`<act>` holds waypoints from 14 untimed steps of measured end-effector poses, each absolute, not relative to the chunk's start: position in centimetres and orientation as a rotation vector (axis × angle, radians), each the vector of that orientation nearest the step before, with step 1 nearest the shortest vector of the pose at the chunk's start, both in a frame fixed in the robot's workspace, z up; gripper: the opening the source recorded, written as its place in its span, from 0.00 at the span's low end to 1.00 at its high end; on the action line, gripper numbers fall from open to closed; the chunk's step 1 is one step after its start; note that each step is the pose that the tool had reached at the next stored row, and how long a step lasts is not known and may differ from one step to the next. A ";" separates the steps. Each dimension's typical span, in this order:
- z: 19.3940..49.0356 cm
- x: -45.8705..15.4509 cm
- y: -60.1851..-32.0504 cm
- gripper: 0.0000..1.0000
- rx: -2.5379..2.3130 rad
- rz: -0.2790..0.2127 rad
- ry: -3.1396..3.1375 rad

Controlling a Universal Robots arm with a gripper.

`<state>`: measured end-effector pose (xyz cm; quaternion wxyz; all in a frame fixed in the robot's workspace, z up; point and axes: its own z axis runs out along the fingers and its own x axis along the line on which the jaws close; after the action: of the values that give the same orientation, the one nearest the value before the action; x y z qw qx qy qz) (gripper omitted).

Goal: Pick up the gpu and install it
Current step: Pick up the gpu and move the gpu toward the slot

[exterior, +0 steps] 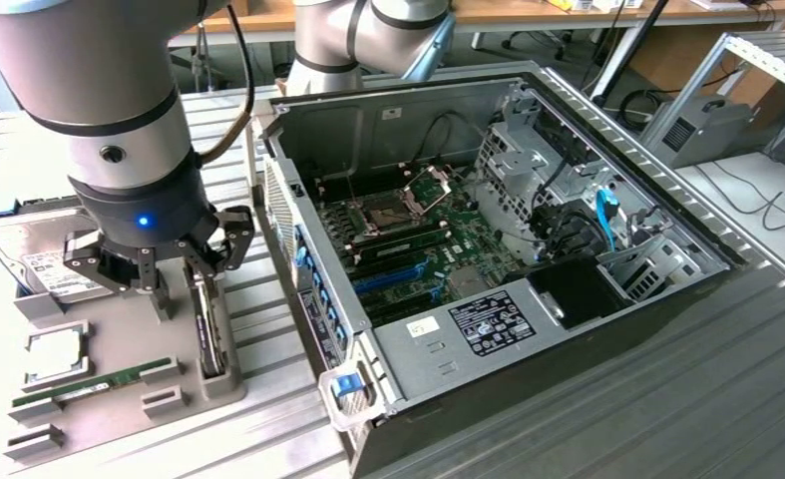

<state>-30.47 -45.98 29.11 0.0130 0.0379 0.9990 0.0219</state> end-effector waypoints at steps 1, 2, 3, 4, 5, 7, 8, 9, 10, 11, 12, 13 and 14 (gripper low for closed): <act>29.0 -30.5 -46.0 0.48 0.118 0.068 3.113; 28.9 -30.5 -46.0 0.48 0.118 0.068 3.112; 28.8 -30.5 -46.0 0.48 0.119 0.068 3.113; 28.7 -30.5 -46.0 0.48 0.119 0.068 3.112; 28.7 -30.5 -46.0 0.48 0.119 0.068 3.113; 28.7 -30.5 -46.0 0.48 0.119 0.068 3.112; 28.7 -30.5 -46.0 0.48 0.119 0.068 3.112; 28.7 -30.5 -46.0 0.48 0.119 0.068 3.112; 28.7 -30.5 -46.0 0.48 0.119 0.068 3.112; 28.7 -30.5 -46.0 0.48 0.119 0.068 3.112; 28.7 -30.5 -46.0 0.48 0.119 0.068 3.113; 28.7 -30.5 -46.0 0.48 0.119 0.068 3.112; 28.7 -30.5 -46.0 0.48 0.119 0.068 3.112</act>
<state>-30.48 -45.96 28.69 0.0131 0.0382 0.9989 0.0219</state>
